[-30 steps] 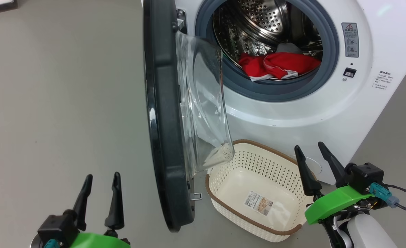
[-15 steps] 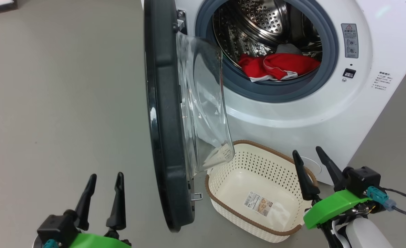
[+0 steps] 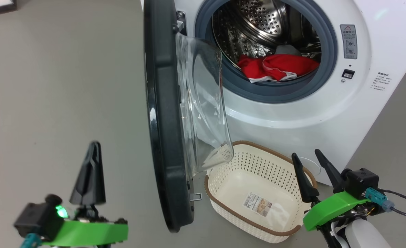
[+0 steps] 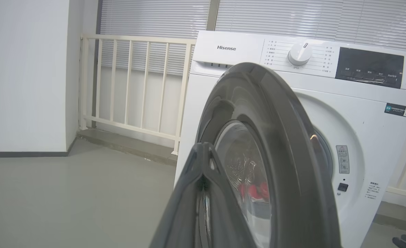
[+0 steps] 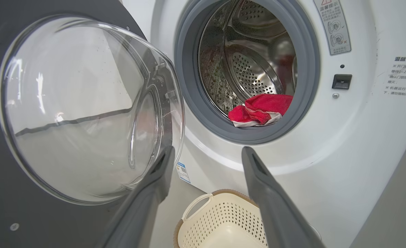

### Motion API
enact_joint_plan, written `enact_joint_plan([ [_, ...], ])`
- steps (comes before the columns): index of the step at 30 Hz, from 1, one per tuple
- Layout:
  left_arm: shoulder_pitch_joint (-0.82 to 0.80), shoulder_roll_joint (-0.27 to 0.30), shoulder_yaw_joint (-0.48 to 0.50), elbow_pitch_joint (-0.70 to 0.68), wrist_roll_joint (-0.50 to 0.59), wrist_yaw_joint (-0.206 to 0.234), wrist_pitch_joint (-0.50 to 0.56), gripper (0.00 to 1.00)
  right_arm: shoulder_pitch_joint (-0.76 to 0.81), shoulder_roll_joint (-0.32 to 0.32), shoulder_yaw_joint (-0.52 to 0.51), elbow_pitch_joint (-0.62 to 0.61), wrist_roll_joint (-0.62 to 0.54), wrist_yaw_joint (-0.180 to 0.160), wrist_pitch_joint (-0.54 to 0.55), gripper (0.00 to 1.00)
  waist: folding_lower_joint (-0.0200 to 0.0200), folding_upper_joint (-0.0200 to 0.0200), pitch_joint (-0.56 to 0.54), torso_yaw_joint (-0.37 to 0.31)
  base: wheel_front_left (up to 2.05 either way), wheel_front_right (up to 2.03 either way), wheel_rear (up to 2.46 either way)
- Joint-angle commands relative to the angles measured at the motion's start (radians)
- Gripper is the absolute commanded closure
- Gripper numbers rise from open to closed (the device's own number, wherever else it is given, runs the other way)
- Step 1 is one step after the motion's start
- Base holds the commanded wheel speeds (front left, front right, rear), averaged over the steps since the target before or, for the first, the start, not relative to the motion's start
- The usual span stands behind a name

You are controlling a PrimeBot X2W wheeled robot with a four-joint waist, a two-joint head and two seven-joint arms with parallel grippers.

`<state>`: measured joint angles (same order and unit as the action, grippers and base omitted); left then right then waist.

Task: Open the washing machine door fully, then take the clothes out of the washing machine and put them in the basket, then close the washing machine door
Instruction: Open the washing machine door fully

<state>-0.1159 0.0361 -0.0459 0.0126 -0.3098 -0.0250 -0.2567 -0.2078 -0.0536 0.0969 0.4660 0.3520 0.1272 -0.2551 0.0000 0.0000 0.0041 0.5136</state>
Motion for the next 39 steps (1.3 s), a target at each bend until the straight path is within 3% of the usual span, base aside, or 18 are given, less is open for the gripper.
enact_joint_plan([
  [1,-0.049,0.014,0.028,-0.052,-0.006,0.012,-0.005,1.00,-0.008,0.003,0.020,-0.020,0.007,0.003,-0.007,0.00,0.0000,0.0000,0.001,-0.002,0.00,0.00,0.00],
  [6,-0.086,0.014,0.012,-0.198,-0.005,0.028,-0.005,1.00,-0.008,0.003,0.027,-0.013,0.018,0.003,-0.007,0.00,0.0000,0.0000,0.007,-0.009,0.00,0.00,0.00],
  [15,-0.099,0.014,-0.130,-0.333,0.037,0.002,0.001,1.00,-0.013,0.003,0.033,-0.007,0.022,0.003,-0.007,0.00,0.0000,0.0000,0.019,-0.025,0.00,0.00,0.00],
  [25,-0.064,0.014,-0.298,-0.305,0.039,0.005,0.109,1.00,-0.017,0.003,0.026,-0.006,0.016,0.003,-0.007,0.00,0.0000,0.0000,0.028,-0.034,0.00,0.00,0.00],
  [29,-0.044,0.014,-0.348,-0.273,-0.022,0.027,0.159,1.00,-0.017,0.003,0.021,-0.005,0.013,0.003,-0.007,0.00,0.0000,0.0000,0.033,-0.031,0.00,0.00,0.00],
  [39,-0.035,0.015,-0.377,-0.149,-0.043,0.087,0.247,1.00,-0.022,0.003,0.027,0.003,0.008,0.003,-0.007,0.00,0.0000,0.0000,0.044,-0.037,0.00,0.00,0.00],
])
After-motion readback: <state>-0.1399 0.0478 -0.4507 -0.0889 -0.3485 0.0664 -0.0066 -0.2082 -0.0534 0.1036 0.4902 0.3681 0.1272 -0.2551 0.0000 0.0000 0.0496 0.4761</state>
